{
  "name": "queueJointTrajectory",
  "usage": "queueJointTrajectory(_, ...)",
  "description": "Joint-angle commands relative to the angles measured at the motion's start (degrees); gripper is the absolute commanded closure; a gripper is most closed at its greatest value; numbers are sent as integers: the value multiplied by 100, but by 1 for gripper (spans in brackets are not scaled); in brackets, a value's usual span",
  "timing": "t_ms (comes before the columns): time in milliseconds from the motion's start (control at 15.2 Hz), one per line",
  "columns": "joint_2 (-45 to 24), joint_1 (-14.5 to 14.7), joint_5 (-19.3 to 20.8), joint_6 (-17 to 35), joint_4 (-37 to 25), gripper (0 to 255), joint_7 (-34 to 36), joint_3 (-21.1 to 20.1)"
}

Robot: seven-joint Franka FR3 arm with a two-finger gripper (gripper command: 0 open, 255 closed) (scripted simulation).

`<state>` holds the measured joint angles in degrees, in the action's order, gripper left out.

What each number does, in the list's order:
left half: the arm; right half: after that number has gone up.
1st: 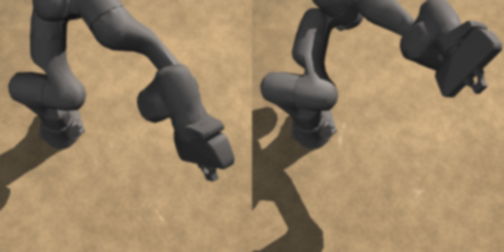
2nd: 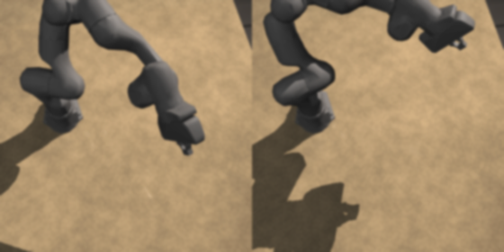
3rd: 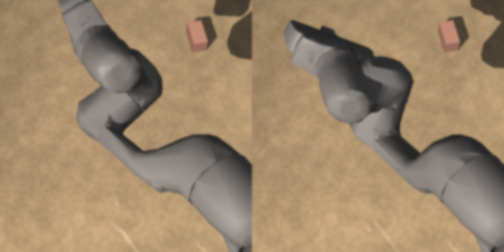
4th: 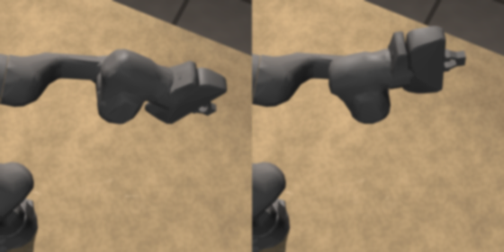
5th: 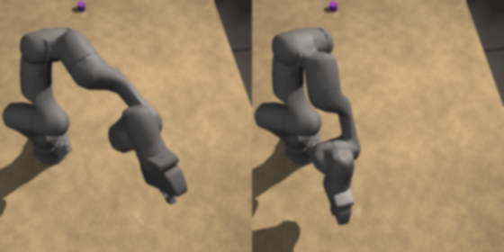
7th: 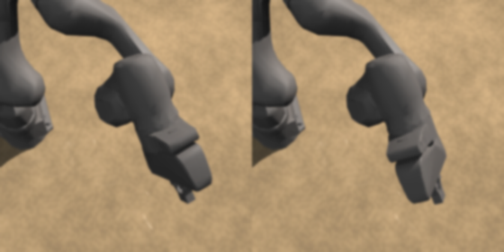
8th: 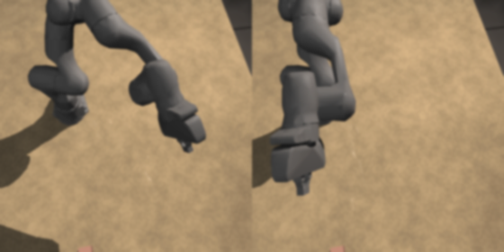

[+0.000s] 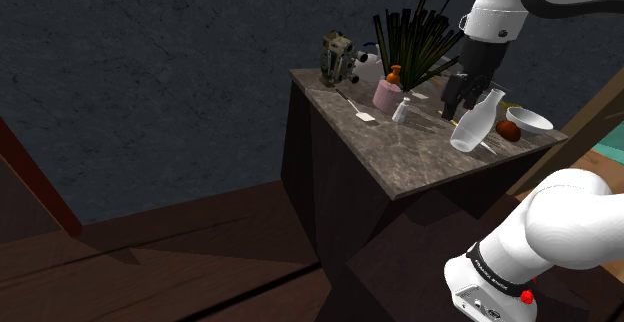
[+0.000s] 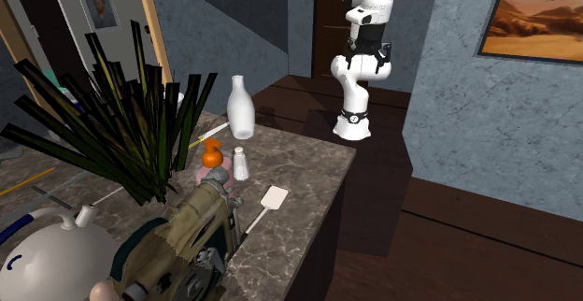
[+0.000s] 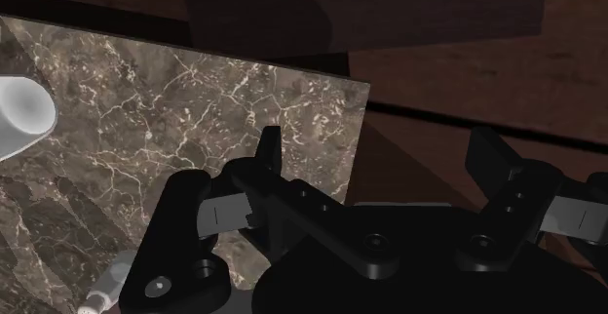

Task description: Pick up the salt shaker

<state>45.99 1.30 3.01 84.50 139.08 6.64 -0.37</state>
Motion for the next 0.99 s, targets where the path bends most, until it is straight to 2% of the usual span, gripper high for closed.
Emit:
queueJointTrajectory(0, 0, 0, 0, 0, 0, 0, 0, 0)
queueJointTrajectory(462, -1017, -234, 479, 718, -285, 0, -915, 833)
queueJointTrajectory(924, -2322, -367, 632, 1346, -942, 0, -1833, 1583)
